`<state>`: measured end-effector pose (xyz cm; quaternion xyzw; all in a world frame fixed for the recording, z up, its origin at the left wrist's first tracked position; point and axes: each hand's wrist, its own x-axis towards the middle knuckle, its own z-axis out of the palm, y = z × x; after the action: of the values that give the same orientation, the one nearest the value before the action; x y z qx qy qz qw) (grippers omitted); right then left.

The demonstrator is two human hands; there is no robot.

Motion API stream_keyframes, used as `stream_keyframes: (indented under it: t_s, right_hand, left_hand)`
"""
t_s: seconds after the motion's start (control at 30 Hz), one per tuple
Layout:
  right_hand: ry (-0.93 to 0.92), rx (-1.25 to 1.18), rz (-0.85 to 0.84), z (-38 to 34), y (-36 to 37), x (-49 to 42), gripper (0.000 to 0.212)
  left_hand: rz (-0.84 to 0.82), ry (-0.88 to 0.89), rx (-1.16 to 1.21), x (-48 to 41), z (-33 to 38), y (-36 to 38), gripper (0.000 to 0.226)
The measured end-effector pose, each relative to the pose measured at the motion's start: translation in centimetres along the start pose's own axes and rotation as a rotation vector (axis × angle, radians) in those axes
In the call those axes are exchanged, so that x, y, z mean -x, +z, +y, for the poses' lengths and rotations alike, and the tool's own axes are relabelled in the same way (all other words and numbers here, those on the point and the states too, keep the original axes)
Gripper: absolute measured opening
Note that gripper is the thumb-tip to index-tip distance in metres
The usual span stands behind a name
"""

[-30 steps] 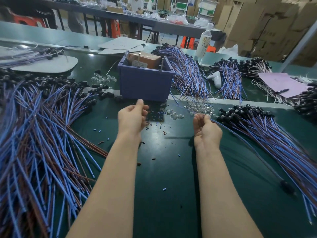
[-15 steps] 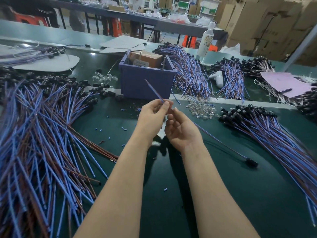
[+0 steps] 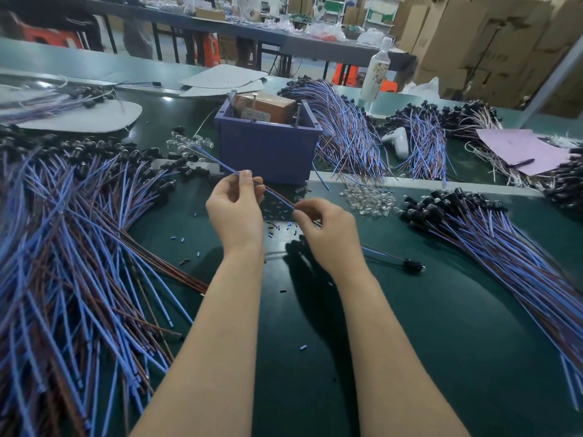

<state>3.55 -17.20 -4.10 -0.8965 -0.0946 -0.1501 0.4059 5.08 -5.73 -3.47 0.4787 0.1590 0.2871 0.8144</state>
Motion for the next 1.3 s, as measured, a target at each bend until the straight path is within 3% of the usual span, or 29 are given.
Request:
stream_keyframes:
  t_s: [0.1,0.23,0.33,0.53,0.67,0.87,0.97,1.03,1.13,1.3]
  right_hand:
    - [-0.008,-0.037,0.084,0.0,0.2,-0.1,0.014]
    - [0.070,-0.165,0.113,0.1,0.2,-0.4,0.015]
    - [0.132,-0.263,0.109,0.3,0.3,-0.5,0.017]
    - [0.123,-0.283,0.081,0.2,0.9,-0.4,0.017]
    - [0.120,-0.315,0.065,0.4,1.2,-0.4,0.016]
    - [0.237,-0.499,0.345,0.3,1.0,-0.7,0.021]
    - [0.211,-0.426,0.412,0.2,0.9,-0.5,0.012]
    - [0.177,-0.353,0.374,0.1,1.1,-0.3,0.007]
    - [0.168,-0.200,0.257,0.0,1.3,-0.1,0.027]
    - [0.172,-0.013,0.039,-0.2,1.6,0.0,0.037]
  left_hand:
    - [-0.081,-0.012,-0.025,0.2,0.1,0.0,0.015]
    - [-0.399,-0.076,-0.323,1.3,-0.7,0.4,0.013]
    - [-0.492,-0.014,-0.521,1.7,-1.1,0.7,0.008]
    - [-0.358,-0.094,-0.428,1.7,-1.0,0.7,0.010]
    - [-0.394,-0.076,-0.416,1.5,-1.2,0.6,0.008]
    - [-0.306,0.081,-0.380,1.7,-1.0,0.7,0.013]
    - [-0.265,0.182,-0.383,2.2,-0.9,0.9,0.019]
    - [-0.226,0.203,-0.408,2.1,-0.9,0.8,0.018]
    - [-0.206,0.157,-0.440,1.7,-1.2,0.6,0.011]
    - [-0.229,0.128,-0.489,1.4,-1.3,0.4,0.009]
